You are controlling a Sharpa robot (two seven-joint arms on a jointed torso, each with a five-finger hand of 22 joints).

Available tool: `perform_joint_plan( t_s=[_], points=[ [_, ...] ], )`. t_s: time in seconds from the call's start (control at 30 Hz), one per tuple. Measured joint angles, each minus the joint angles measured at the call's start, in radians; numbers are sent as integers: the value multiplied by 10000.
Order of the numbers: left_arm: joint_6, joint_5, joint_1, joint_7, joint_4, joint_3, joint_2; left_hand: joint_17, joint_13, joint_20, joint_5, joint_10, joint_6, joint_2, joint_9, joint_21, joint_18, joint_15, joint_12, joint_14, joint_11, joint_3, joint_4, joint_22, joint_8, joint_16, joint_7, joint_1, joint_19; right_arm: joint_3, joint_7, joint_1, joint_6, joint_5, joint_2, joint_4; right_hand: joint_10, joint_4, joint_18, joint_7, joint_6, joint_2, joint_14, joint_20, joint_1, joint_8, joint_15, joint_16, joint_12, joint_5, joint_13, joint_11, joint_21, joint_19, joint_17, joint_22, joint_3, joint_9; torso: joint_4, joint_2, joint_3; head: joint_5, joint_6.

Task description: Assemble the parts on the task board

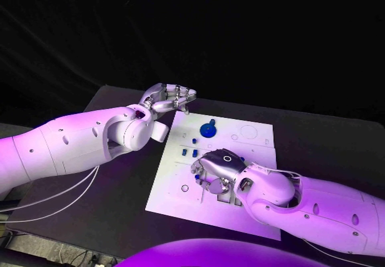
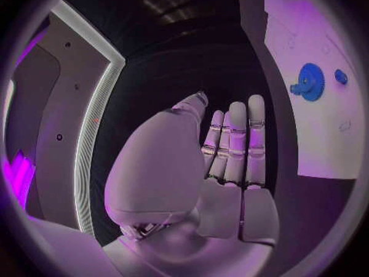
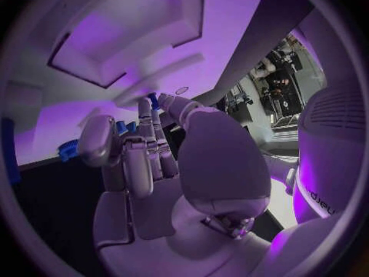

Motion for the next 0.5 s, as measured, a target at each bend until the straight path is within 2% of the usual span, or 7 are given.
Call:
perform_joint_plan(
  t_s=[0.1,0.27,0.4,0.5],
  points=[
    [1,0,0,-5,-1,0,0,0,0,0,0,0,0,0,0,0,1,0,0,0,0,0,0,0,0,0,0,0,0,-9,-27,-12,-85,-8,-84,49,-132,13,0,-16,-132,-56,-35,107,-49,-82,35,-120,45,0,-27,15,193,107,0,208,-13,-24,-2,-1,1,-6,7],
    [2,0,0,-12,-5,0,-5,-9,0,0,0,0,0,0,0,-39,1,0,0,0,0,0,0,1,42,0,0,0,0,-12,-104,-14,-278,-19,-398,277,-185,84,0,-29,-152,-198,-35,108,-80,-121,35,-141,115,0,-9,-5,196,108,-1,267,-161,-37,-4,0,6,-27,34],
    [2,0,0,-17,-10,-1,-17,-9,0,0,0,0,0,0,0,-39,1,0,0,0,0,0,0,1,42,0,0,0,0,43,-126,46,-467,-18,-772,663,-257,170,0,-85,-234,-283,-35,108,-165,-121,35,-195,189,61,-9,-6,196,108,-1,272,-332,-58,-9,-2,5,-57,72],
    [2,1,0,-20,-10,-2,-25,-9,0,0,0,0,0,0,0,-39,1,0,0,0,0,0,0,1,42,0,0,0,0,104,-127,187,-606,31,-1151,952,-257,197,-1,-85,-234,-282,-35,107,-165,-121,35,-195,215,116,-9,-6,250,108,-1,303,-359,-58,-9,-4,5,-99,109]
  ],
)
